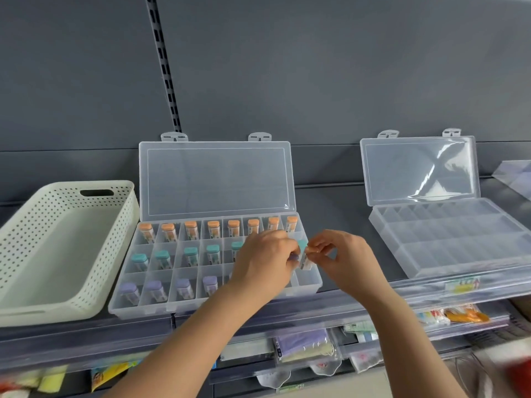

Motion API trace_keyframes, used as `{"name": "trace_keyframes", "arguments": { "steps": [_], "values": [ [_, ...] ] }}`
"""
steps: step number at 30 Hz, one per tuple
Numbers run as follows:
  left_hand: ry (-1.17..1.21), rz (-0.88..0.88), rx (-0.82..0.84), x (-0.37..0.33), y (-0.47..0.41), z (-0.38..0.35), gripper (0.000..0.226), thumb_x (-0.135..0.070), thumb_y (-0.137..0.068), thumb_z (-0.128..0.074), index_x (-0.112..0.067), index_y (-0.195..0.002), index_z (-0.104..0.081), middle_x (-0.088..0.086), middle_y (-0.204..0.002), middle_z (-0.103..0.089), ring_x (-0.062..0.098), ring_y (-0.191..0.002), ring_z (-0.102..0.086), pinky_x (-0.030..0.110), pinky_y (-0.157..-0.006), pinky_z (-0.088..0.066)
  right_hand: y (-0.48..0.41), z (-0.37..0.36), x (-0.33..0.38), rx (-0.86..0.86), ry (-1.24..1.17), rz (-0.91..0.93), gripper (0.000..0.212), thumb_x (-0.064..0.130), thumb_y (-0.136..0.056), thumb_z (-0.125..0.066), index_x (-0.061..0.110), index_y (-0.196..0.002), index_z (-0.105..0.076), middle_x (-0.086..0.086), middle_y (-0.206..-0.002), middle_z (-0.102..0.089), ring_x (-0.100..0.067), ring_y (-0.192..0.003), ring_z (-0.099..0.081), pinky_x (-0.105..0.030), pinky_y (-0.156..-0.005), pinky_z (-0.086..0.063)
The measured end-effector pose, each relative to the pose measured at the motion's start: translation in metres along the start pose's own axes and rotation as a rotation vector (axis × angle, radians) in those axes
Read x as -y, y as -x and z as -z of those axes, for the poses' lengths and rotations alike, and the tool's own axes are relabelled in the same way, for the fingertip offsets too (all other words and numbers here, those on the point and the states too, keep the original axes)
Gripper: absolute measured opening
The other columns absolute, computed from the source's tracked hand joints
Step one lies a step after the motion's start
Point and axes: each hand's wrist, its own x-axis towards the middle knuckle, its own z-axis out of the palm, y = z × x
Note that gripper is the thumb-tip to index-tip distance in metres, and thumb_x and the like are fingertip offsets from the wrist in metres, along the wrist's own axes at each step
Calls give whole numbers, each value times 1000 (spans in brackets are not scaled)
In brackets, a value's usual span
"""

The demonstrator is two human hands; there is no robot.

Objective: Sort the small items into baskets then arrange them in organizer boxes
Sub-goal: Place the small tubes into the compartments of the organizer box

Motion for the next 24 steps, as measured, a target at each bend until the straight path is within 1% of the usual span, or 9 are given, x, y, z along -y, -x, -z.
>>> {"name": "trace_keyframes", "arguments": {
  "steps": [5, 8, 14, 20, 24],
  "values": [
    [-95, 5, 14, 3, 4, -13, 18, -29, -91, -60, -22, -102, -72, -5, -99, -69, 11, -91, -58, 23, -86, -37, 1, -6, -5, 31, 44, 22, 8, 23, -80, -75, 20, -88, -74, 7, -84, -68, -7, -74, -60, -20, -70, -51],
    [-138, 16, 57, 6, 7, -20, 17, -29, -91, -60, -22, -102, -71, -5, -99, -68, 11, -91, -58, 26, -91, -39, 2, -10, -8, 50, 77, 52, 11, 26, -81, -74, 20, -90, -75, 6, -86, -66, -9, -76, -58, -24, -70, -52],
    [-177, 12, 87, 9, 9, -26, 16, -29, -90, -62, -23, -101, -70, -6, -100, -68, 12, -91, -59, 28, -88, -38, 3, -17, -13, 103, 98, 59, 10, 26, -83, -72, 22, -91, -75, 7, -88, -67, -8, -79, -56, -27, -73, -53],
    [-204, 2, 92, 10, 10, -26, 16, -29, -90, -62, -22, -103, -70, -5, -102, -68, 14, -94, -58, 31, -90, -39, 4, -19, -15, 143, 107, 46, 11, 28, -83, -71, 24, -93, -74, 10, -90, -65, -6, -80, -54, -20, -72, -49],
    [-192, -1, 89, 11, 13, -27, 16, -30, -91, -60, -24, -104, -69, -6, -103, -67, 12, -95, -57, 29, -91, -38, 4, -16, -17, 163, 102, 41, 9, 28, -82, -72, 23, -90, -73, 12, -84, -62, -6, -80, -53, -23, -72, -49]
  ]
}}
